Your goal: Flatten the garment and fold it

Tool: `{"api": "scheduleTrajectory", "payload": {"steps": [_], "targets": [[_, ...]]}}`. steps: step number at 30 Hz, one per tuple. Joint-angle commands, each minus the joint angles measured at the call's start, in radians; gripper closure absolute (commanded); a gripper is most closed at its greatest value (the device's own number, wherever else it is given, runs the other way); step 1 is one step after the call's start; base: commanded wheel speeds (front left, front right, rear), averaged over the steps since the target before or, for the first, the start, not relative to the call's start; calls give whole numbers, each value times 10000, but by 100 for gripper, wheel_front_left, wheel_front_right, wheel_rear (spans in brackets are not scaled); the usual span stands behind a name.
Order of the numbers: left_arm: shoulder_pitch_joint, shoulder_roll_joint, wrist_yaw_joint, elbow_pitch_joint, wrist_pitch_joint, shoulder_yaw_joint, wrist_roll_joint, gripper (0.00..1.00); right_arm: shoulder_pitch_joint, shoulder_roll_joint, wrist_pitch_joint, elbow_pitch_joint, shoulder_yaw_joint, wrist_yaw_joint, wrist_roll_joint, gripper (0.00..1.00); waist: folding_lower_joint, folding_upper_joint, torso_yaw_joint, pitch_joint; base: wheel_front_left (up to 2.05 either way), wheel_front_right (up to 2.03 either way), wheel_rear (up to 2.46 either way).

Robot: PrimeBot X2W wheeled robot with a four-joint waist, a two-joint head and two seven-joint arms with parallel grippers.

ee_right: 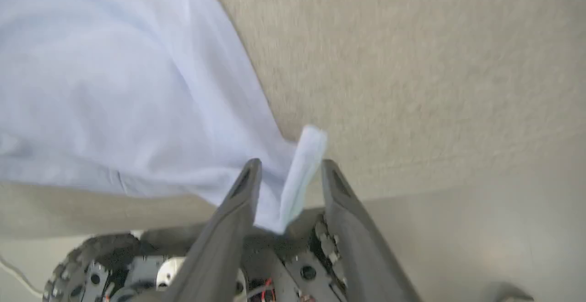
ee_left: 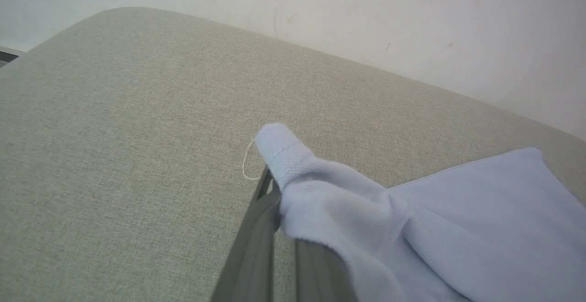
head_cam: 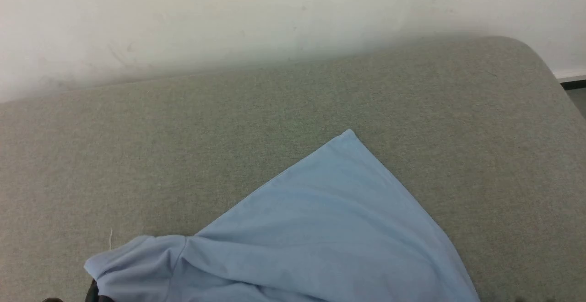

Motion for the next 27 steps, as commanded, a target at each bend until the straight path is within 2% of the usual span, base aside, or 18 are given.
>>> {"api": "scheduleTrajectory", "payload": {"steps": [1, 6, 10, 14, 19, 27], "targets": [[-4, 28, 68, -33, 20, -11, 21, 100, -507, 4, -461, -80, -94, -9, -74, 0, 1, 0, -23, -7, 0, 0, 0], [-300, 29, 92, -244, 104, -213, 148, 100, -2711, 17, -2903, 781, 5, -9, -329, 0, 1, 0, 231, 442, 0, 0, 0], [-813, 14, 73, -450, 183, -469, 311, 100, -4886, -130, -3739, 2448, 983, -9, -234, 0, 1, 0, 616, 1012, 0, 0, 0], [-1404, -39, 34, -614, 225, -763, 503, 100, -7117, -405, -3400, 4476, 2325, -9, 89, 0, 1, 0, 1073, 1586, 0, 0, 0], [-2068, -175, -73, -666, 210, -1184, 721, 100, -9435, -692, -2253, 6670, 3823, -9, 698, 0, 1, 0, 1652, 2144, 0, 0, 0], [-2756, -517, -244, -407, 67, -1704, 845, 100, -11613, -1006, -767, 9013, 5406, -9, 1126, 0, 1, 0, 2259, 2770, 0, 0, 0]]}}
